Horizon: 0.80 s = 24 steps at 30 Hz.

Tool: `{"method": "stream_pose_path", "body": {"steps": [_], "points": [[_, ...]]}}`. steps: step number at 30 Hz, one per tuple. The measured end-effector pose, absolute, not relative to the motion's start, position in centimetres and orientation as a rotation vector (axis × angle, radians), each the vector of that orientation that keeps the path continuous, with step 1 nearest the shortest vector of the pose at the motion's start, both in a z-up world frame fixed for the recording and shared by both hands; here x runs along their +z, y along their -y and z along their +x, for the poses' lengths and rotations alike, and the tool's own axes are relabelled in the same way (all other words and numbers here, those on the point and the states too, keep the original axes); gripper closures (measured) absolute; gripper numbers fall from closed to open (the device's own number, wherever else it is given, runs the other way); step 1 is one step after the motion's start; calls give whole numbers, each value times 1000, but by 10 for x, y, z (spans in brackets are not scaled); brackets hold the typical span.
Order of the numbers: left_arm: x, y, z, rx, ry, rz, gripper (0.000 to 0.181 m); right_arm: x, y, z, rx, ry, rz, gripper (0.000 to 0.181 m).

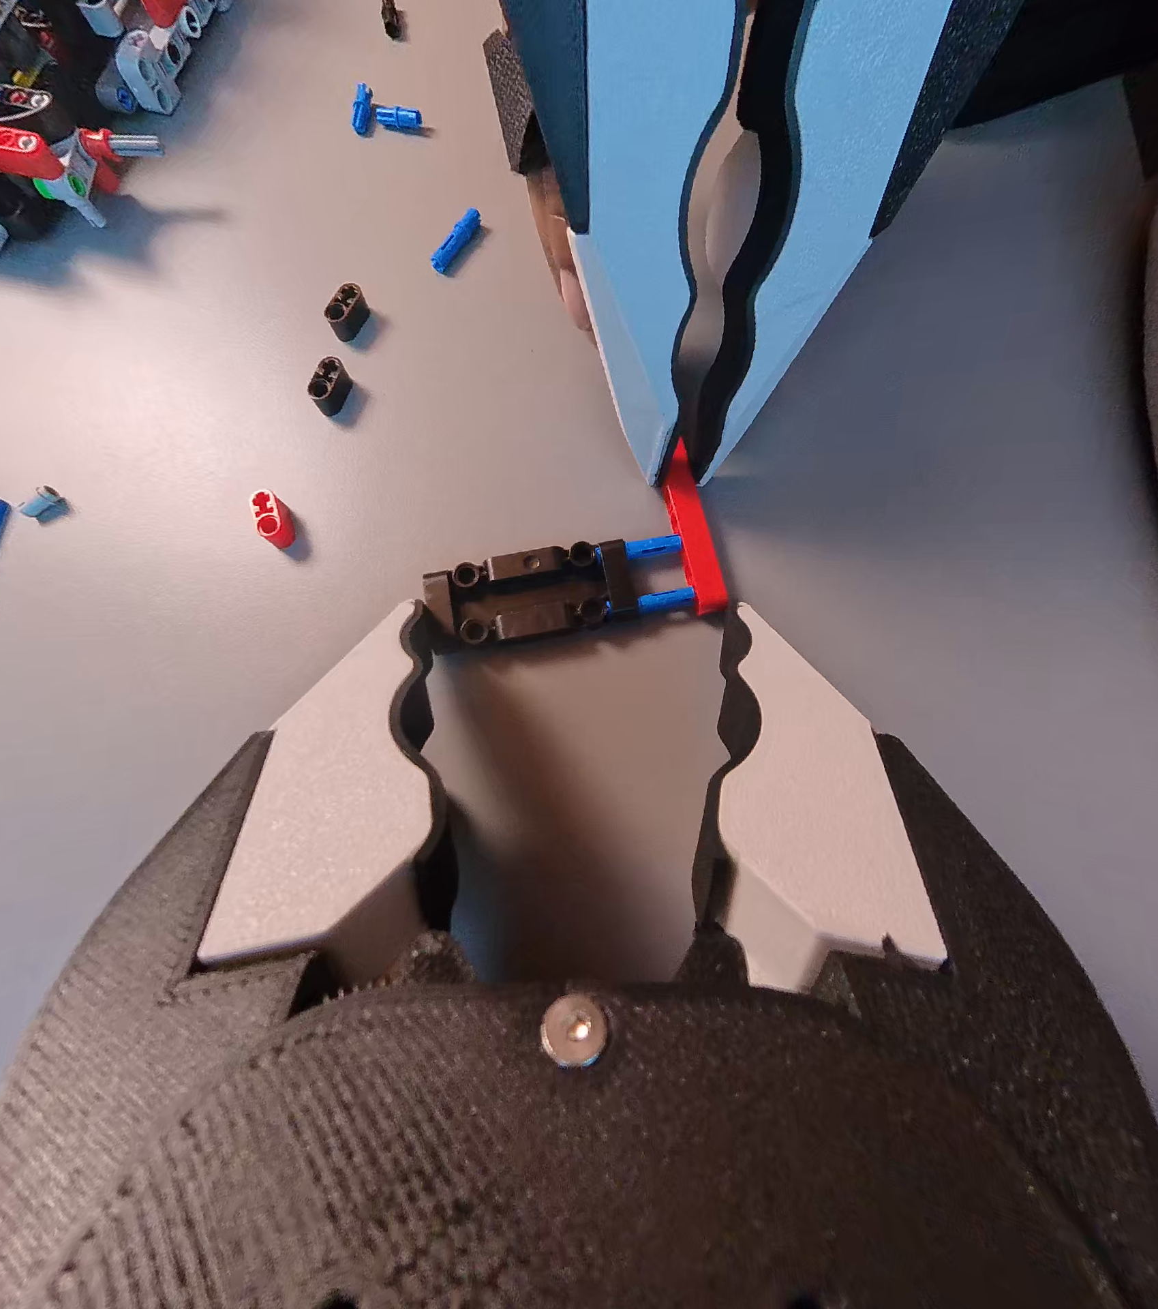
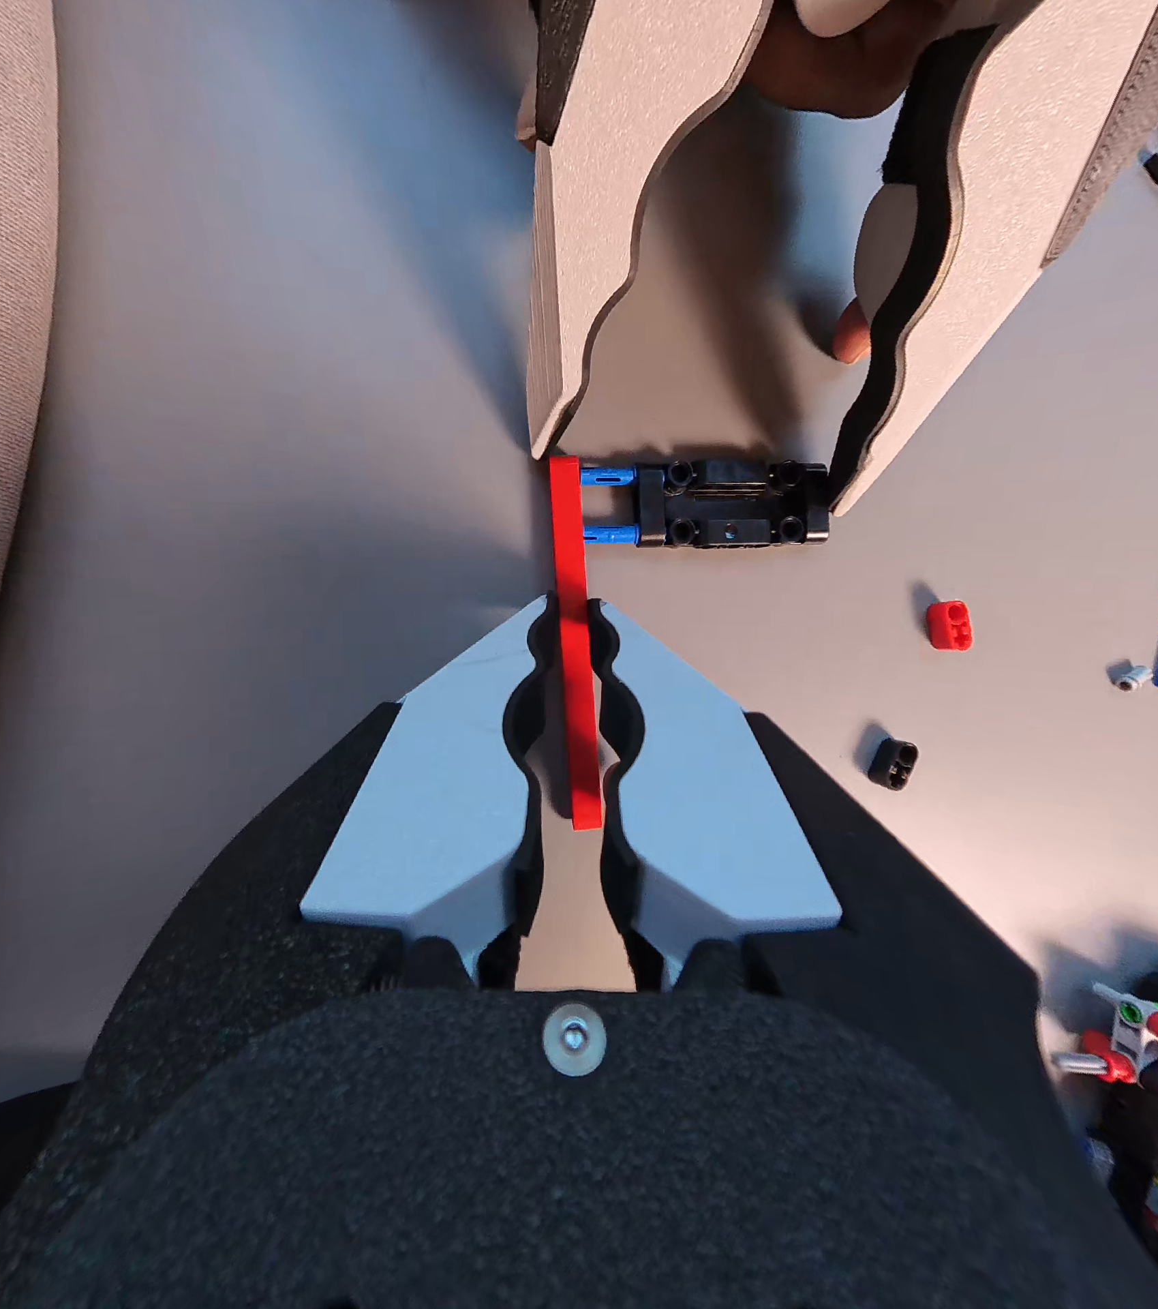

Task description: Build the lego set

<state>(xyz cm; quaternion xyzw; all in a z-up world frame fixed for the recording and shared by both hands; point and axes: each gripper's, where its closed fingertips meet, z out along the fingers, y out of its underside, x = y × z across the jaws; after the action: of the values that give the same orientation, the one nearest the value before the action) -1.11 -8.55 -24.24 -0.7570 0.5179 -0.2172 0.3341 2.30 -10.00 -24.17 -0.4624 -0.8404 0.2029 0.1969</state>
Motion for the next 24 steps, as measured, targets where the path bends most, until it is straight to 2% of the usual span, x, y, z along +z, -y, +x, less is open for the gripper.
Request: {"method": "stream_pose_path", "body": {"steps": [24], "points": [[-243, 83, -12, -567, -1333, -1979, 95, -242, 96, 20, 555, 2270, -1516, 176]]}}
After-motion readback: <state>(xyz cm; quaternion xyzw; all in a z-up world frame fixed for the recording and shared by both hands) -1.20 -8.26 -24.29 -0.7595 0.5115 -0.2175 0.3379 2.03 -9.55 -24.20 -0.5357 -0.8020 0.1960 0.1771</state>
